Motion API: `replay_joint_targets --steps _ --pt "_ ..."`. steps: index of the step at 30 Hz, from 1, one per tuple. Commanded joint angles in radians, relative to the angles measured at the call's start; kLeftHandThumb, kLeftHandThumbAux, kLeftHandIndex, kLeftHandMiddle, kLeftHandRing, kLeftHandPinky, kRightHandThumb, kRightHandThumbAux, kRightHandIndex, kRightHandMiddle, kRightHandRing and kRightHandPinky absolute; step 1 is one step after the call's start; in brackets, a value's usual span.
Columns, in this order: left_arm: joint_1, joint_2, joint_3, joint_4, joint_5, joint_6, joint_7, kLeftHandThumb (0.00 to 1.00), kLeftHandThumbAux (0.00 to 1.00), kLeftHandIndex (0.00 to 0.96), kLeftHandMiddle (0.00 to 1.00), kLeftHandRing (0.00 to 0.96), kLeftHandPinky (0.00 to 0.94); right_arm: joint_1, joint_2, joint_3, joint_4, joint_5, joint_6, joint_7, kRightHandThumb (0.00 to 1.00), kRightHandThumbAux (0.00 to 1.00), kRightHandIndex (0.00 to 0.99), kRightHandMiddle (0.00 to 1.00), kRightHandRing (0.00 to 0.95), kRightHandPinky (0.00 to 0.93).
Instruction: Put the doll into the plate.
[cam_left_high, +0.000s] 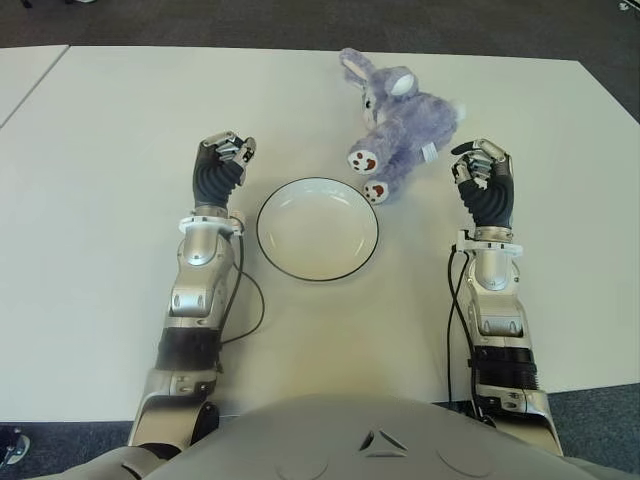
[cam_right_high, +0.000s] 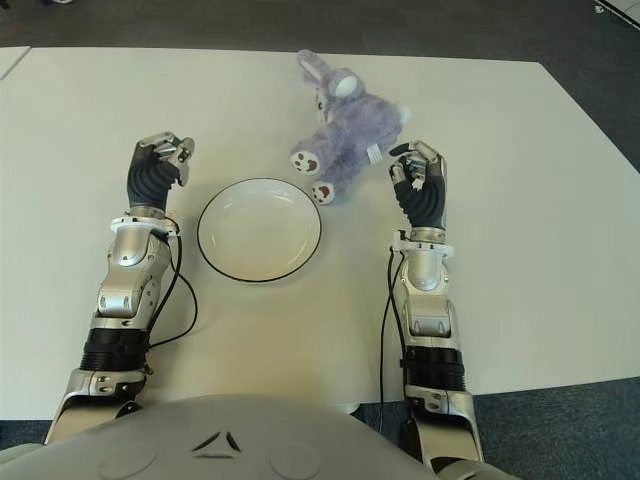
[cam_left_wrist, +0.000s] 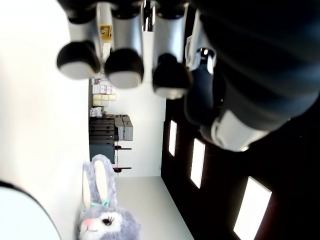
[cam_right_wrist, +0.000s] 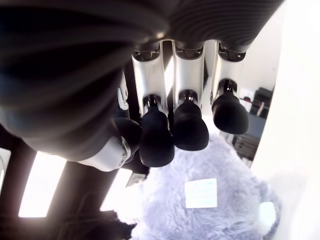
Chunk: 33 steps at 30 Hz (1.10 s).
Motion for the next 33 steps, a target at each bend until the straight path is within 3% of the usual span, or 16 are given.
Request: replay_joint_targets --steps 1,5,9,13,18,20,24,33 --pt "0.076 -0.043 -0.002 0.054 0.013 -0.010 0.015 0.709 0.707 0.442 0.872 0.884 0.870 0.046 -0.009 0.009 0.002 -0.069 -0.027 -0.045 0.712 0.720 0.436 0.771 0.764 0.746" --pt "0.072 -0.044 -0.001 0.068 0.014 -0.016 0.018 0.710 0.707 0.442 0.871 0.883 0.871 0.043 -0.023 0.019 0.005 -0.130 -0.055 -0.087 0.712 0.720 0.435 0.758 0.751 0.720" --pt "0.061 -0.044 0.003 0.093 0.011 -0.029 0.018 0.710 0.707 0.442 0.868 0.882 0.871 0.044 -0.056 0.042 -0.004 -0.162 -0.055 -0.063 0.713 0.717 0.434 0.700 0.693 0.649" --pt "0.056 -0.045 0.004 0.102 0.013 -0.033 0.018 0.710 0.707 0.442 0.868 0.881 0.871 0.044 -0.085 0.055 -0.011 -0.187 -0.053 -0.046 0.707 0.714 0.425 0.522 0.520 0.497" --pt "0.047 -0.047 0.006 0.119 0.013 -0.039 0.016 0.709 0.707 0.442 0.868 0.881 0.871 0.041 -0.136 0.073 -0.039 -0.239 -0.079 -0.029 0.699 0.713 0.416 0.367 0.384 0.391" --pt "0.046 -0.047 0.006 0.123 0.013 -0.042 0.015 0.709 0.707 0.442 0.868 0.882 0.871 0.038 -0.152 0.079 -0.042 -0.260 -0.095 -0.033 0.609 0.596 0.310 0.291 0.319 0.346" --pt "0.033 -0.050 0.007 0.155 0.016 -0.067 0.019 0.709 0.707 0.442 0.871 0.884 0.871 0.000 -0.207 0.104 -0.009 -0.351 -0.138 -0.068 0.542 0.506 0.194 0.197 0.226 0.260" --pt "0.025 -0.048 0.007 0.176 0.029 -0.089 0.027 0.709 0.706 0.442 0.877 0.886 0.872 -0.057 -0.287 0.138 0.000 -0.462 -0.118 -0.045 0.444 0.443 0.060 0.048 0.057 0.057"
